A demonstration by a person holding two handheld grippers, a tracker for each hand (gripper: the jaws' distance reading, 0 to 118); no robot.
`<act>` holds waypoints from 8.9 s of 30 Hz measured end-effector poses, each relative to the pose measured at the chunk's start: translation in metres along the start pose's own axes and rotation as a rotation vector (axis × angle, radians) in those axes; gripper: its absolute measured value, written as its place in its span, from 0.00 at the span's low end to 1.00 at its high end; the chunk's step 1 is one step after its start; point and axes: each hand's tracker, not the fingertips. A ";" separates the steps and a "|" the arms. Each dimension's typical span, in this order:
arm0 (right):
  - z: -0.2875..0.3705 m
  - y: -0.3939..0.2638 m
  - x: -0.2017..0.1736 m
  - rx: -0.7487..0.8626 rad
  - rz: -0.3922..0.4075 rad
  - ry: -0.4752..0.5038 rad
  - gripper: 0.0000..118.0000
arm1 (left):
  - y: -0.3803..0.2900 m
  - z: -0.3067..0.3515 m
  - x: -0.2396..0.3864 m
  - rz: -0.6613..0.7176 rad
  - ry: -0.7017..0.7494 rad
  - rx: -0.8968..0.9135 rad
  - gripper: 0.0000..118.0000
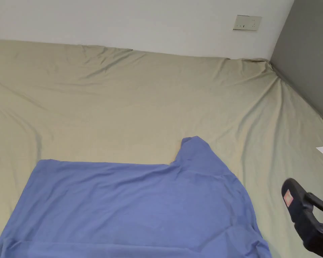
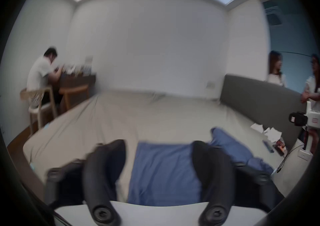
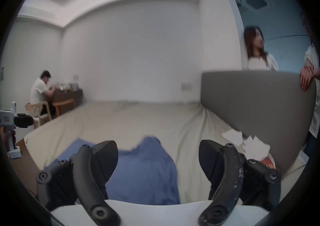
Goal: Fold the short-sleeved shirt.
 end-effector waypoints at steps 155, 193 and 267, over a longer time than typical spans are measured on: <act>-0.009 -0.031 -0.061 -0.068 0.024 0.010 0.00 | -0.045 -0.013 -0.071 0.358 -0.171 -0.287 0.90; -0.015 -0.046 -0.074 -0.179 -0.025 0.124 0.00 | -0.174 -0.100 -0.135 0.521 0.017 -0.856 0.10; -0.010 -0.049 -0.032 -0.140 0.012 -0.029 0.00 | -0.042 0.001 0.032 -0.184 0.007 -0.059 0.00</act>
